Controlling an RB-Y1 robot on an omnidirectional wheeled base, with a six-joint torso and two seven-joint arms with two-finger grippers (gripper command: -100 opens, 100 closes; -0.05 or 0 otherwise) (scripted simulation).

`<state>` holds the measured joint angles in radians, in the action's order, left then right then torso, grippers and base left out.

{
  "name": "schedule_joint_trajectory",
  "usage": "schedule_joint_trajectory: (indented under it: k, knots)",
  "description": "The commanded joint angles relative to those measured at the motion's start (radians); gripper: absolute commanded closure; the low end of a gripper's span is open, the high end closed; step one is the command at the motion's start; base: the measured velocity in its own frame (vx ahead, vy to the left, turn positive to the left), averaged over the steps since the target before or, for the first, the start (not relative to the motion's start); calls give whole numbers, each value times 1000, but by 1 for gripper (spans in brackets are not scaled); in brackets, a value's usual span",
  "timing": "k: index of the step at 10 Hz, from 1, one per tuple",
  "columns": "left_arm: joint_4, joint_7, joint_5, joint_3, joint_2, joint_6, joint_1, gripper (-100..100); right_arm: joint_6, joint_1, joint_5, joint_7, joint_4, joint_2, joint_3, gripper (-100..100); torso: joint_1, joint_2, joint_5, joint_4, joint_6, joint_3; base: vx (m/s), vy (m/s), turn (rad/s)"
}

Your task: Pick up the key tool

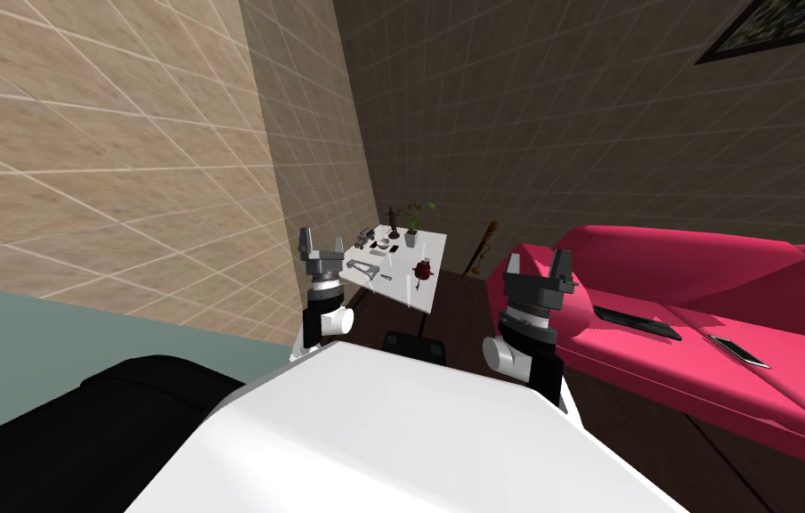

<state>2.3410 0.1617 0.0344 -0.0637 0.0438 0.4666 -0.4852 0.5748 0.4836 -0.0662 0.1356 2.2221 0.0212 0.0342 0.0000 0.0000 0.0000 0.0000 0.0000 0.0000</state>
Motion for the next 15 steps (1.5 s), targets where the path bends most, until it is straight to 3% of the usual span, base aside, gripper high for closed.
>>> schedule_joint_trajectory:
  k: [1,5,8,15]
  knots:
    - [-13,0,0,1,-36,-8,6,-100,0,0,0,0,0,0,0,0,0,0,0,0,0,0,2,7,-12]
    - [-81,-3,-3,7,-136,-48,37,-100,0,0,0,0,0,0,0,0,2,-1,1,0,0,-1,14,26,-29]
    - [-158,-5,-5,13,-188,-94,71,-100,0,0,0,0,0,0,0,0,3,-1,1,0,0,-1,15,39,-43]
    - [-393,-14,-13,33,-240,-233,177,-100,0,0,0,0,0,0,0,0,4,-2,1,-1,0,-1,21,54,-53]
